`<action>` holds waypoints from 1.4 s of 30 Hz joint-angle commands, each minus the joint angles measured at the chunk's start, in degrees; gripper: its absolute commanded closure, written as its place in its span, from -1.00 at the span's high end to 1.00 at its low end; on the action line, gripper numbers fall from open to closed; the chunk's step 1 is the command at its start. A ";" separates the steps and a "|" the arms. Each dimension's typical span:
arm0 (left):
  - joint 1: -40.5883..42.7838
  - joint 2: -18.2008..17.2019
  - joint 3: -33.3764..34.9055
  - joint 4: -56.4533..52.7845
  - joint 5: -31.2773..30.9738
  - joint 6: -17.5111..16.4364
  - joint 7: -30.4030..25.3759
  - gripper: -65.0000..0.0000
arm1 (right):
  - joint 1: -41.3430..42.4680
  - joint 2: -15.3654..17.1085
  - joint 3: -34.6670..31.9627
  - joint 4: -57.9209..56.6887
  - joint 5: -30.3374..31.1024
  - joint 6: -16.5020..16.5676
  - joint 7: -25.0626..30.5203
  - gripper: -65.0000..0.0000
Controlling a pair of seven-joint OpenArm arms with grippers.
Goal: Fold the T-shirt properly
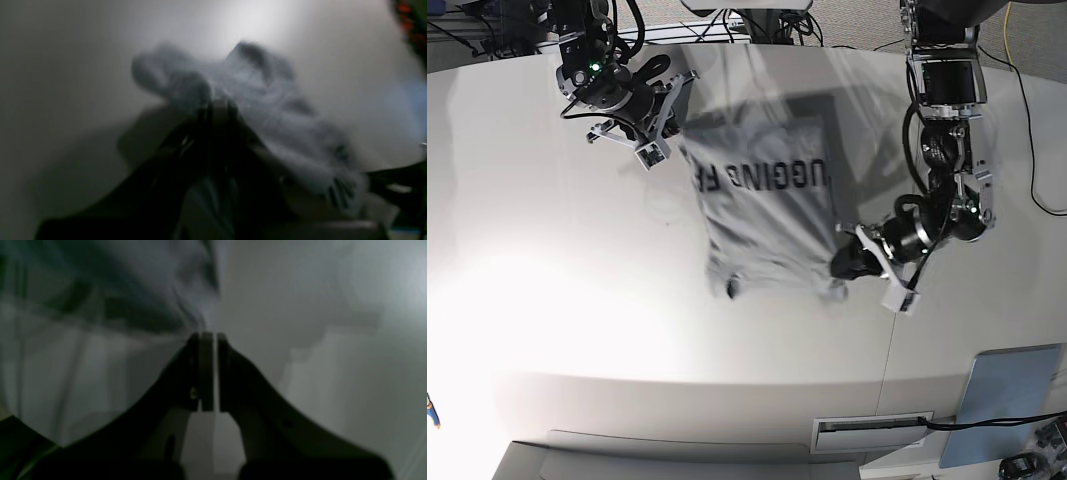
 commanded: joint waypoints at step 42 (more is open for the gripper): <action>25.27 -9.11 -10.27 18.97 3.32 8.39 -7.87 -1.00 | -14.69 0.28 19.45 15.15 4.04 -0.26 1.20 -1.00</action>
